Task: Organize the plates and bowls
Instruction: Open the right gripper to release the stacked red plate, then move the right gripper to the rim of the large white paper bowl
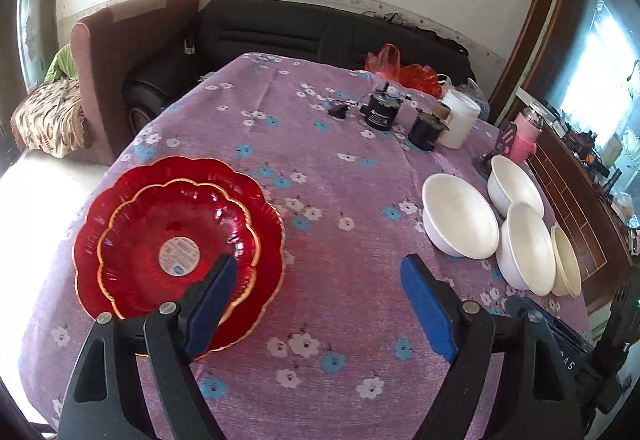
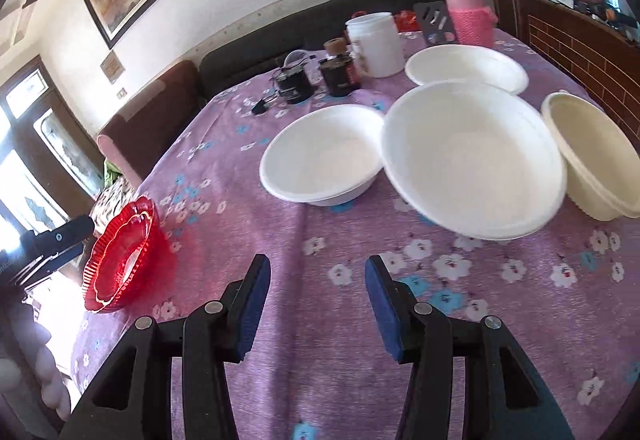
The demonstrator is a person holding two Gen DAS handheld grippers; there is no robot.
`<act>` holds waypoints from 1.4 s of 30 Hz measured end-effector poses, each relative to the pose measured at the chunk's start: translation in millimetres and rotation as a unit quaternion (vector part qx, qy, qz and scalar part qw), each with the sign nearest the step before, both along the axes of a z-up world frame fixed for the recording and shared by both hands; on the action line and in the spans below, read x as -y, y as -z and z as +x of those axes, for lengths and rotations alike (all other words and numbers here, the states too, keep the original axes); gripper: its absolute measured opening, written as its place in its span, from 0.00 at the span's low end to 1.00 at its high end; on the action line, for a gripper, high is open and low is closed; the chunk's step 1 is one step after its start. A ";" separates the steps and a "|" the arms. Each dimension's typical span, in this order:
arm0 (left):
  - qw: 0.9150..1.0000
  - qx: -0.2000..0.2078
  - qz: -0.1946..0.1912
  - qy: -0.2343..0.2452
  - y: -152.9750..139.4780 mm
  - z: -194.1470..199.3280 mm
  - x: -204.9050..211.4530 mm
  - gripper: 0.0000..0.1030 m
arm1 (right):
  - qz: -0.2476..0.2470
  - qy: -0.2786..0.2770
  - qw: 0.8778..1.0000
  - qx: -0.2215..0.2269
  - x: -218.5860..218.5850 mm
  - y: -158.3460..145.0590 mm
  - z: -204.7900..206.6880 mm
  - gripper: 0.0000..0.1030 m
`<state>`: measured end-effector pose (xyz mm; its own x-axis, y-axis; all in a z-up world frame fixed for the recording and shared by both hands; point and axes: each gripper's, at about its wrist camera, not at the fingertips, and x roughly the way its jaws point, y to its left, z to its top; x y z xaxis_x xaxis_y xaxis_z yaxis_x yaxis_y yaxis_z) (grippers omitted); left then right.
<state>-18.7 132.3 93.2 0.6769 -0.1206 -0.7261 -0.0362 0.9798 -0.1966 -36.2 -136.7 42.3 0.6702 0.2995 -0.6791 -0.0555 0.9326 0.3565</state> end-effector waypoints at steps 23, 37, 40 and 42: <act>0.993 -0.118 -0.027 0.009 64.6 116.7 98.7 0.80 | 0.032 0.116 0.992 0.039 119.0 7.1 -10.9 0.58; 0.994 -0.112 -0.018 0.010 71.5 138.7 102.8 0.80 | 0.141 -0.020 0.989 -0.033 48.5 13.8 28.6 0.58; 0.994 -0.104 -0.021 0.009 66.7 135.9 98.7 0.80 | 0.132 -0.030 0.990 -0.026 32.9 10.6 25.6 0.59; 0.995 -0.100 -0.018 0.012 64.5 136.8 97.8 0.80 | 0.124 -0.037 0.991 -0.026 24.1 8.9 22.9 0.59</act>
